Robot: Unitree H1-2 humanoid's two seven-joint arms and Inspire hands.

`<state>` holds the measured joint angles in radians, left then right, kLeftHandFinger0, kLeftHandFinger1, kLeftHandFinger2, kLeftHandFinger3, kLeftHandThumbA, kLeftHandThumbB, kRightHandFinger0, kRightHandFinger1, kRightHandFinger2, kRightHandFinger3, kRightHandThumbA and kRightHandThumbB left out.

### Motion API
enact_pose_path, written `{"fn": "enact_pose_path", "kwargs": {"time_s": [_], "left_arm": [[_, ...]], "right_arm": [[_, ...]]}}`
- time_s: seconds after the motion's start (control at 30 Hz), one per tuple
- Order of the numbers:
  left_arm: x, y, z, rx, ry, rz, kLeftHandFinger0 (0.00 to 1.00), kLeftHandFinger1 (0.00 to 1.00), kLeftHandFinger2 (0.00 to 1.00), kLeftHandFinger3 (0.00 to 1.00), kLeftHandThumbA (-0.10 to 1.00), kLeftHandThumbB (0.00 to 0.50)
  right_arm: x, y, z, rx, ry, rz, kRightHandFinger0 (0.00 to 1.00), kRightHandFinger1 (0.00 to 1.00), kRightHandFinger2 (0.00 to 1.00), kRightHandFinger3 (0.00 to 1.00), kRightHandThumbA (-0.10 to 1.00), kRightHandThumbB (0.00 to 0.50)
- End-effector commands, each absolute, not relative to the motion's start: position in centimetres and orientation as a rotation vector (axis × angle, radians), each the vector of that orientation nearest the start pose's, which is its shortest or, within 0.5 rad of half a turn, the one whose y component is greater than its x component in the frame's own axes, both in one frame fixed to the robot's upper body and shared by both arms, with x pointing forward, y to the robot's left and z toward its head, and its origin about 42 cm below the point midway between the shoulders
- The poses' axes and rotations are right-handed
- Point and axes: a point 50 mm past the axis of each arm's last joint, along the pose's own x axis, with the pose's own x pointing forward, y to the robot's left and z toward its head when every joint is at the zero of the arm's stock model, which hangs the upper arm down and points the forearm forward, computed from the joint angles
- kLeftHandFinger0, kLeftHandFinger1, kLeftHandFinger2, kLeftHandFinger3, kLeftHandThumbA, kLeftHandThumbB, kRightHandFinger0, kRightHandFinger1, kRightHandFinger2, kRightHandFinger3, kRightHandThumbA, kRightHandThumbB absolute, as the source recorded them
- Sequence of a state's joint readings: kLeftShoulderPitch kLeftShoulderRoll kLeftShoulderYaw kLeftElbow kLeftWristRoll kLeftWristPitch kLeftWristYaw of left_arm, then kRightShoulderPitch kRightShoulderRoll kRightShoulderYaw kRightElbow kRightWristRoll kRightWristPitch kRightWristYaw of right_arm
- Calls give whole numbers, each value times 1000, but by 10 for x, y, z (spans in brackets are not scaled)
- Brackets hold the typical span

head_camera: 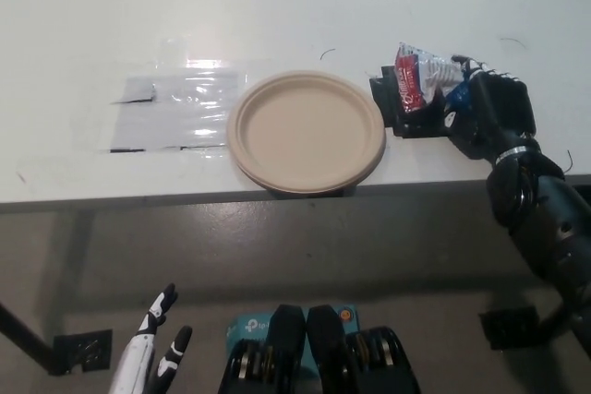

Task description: The robot picks up a small bag of sunflower seeds on the right hand side and take it to the empty plate on the left hand side then pours some sunflower seeds on to the plate.

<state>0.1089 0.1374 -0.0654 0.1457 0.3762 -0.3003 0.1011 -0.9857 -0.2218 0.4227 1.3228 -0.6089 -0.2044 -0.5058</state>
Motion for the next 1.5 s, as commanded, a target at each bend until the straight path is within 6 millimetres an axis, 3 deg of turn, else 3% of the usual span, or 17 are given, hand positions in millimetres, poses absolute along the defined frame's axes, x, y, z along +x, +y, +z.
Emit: {"fn": "enact_pose_path", "kwargs": {"time_s": [0.0, 0.13, 0.27, 0.4, 0.5, 0.6, 0.8, 1.07, 1.13, 1.23, 1.33, 1.47], "left_arm": [[239, 247, 58, 486, -118, -38, 1000, 1000, 1000, 1000, 1000, 153], [233, 247, 56, 488, -113, -34, 1000, 1000, 1000, 1000, 1000, 150], [237, 247, 57, 487, -118, -35, 1000, 1000, 1000, 1000, 1000, 148], [232, 245, 54, 484, -118, -39, 1000, 1000, 1000, 1000, 1000, 151], [235, 245, 56, 486, -118, -41, 1000, 1000, 1000, 1000, 1000, 157], [230, 245, 54, 474, -105, -39, 1000, 1000, 1000, 1000, 1000, 149], [232, 246, 55, 478, -106, -38, 1000, 1000, 1000, 1000, 1000, 167], [238, 246, 58, 489, -118, -40, 1000, 1000, 1000, 1000, 1000, 155], [239, 246, 58, 491, -126, -44, 1000, 1000, 1000, 1000, 1000, 155], [241, 245, 60, 498, -132, -50, 1000, 1000, 1000, 1000, 1000, 155], [243, 244, 61, 492, -132, -51, 1000, 1000, 1000, 1000, 1000, 150], [244, 245, 61, 493, -138, -52, 1000, 1000, 1000, 1000, 1000, 151]], "right_arm": [[547, -217, 209, -1094, -338, -44, 0, 412, 851, 935, -100, 86], [550, -203, 232, -1086, -425, -25, 0, 506, 834, 991, -100, 127], [554, -195, 257, -1093, -484, -11, 0, 472, 835, 935, -100, 144], [552, -194, 264, -1115, -512, -1, 0, 462, 841, 926, -100, 172], [553, -194, 270, -1136, -528, 1, 0, 443, 848, 903, -100, 148], [551, -191, 269, -1142, -554, 15, 0, 409, 829, 860, -100, 182], [552, -186, 273, -1191, -588, 43, 0, 390, 836, 869, -100, 155], [557, -176, 287, -1289, -684, 80, 0, 371, 802, 812, -100, 192], [557, -174, 289, -1328, -708, 91, 0, 363, 790, 771, -100, 189], [558, -169, 293, -1356, -711, 123, 0, 392, 804, 788, -100, 156], [558, -168, 293, -1375, -731, 136, 0, 401, 805, 799, -100, 182], [556, -165, 289, -1407, -748, 170, 0, 380, 811, 792, -100, 155]]}}
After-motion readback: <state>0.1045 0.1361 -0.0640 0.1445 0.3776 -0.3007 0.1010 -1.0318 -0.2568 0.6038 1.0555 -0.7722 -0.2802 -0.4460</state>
